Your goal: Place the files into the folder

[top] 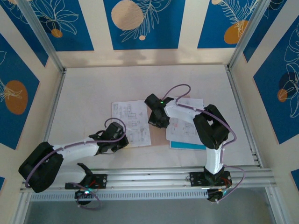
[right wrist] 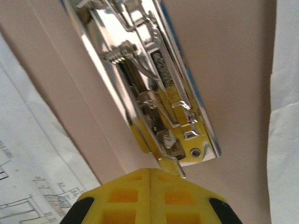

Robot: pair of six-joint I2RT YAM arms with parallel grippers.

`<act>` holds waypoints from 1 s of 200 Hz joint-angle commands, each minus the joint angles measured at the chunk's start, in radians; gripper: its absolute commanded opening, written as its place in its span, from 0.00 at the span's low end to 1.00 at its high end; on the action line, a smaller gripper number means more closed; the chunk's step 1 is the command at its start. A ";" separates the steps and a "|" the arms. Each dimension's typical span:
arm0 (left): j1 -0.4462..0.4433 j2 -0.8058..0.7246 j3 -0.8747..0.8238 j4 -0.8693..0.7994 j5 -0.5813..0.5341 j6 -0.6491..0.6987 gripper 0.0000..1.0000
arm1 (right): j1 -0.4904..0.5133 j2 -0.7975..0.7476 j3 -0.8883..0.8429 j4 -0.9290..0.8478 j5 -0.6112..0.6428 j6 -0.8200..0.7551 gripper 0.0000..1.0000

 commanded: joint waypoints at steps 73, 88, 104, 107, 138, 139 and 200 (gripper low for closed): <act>0.012 0.014 -0.050 -0.178 -0.049 0.007 0.00 | -0.028 0.073 -0.024 -0.098 0.050 0.026 0.00; 0.013 0.010 -0.051 -0.181 -0.054 0.005 0.00 | -0.030 0.080 -0.026 -0.117 0.071 0.022 0.00; 0.015 0.007 -0.053 -0.184 -0.058 0.003 0.00 | -0.030 0.083 -0.027 -0.132 0.091 0.015 0.00; 0.014 0.007 -0.053 -0.186 -0.059 0.001 0.00 | -0.030 0.084 -0.028 -0.135 0.093 0.013 0.00; 0.017 0.000 -0.061 -0.191 -0.066 -0.009 0.00 | -0.037 0.090 -0.031 -0.140 0.110 -0.016 0.00; 0.017 -0.001 -0.061 -0.192 -0.066 -0.009 0.00 | -0.037 0.091 -0.031 -0.140 0.109 -0.016 0.00; 0.025 -0.028 -0.083 -0.209 -0.075 -0.022 0.00 | -0.083 0.101 -0.097 -0.051 0.020 -0.111 0.00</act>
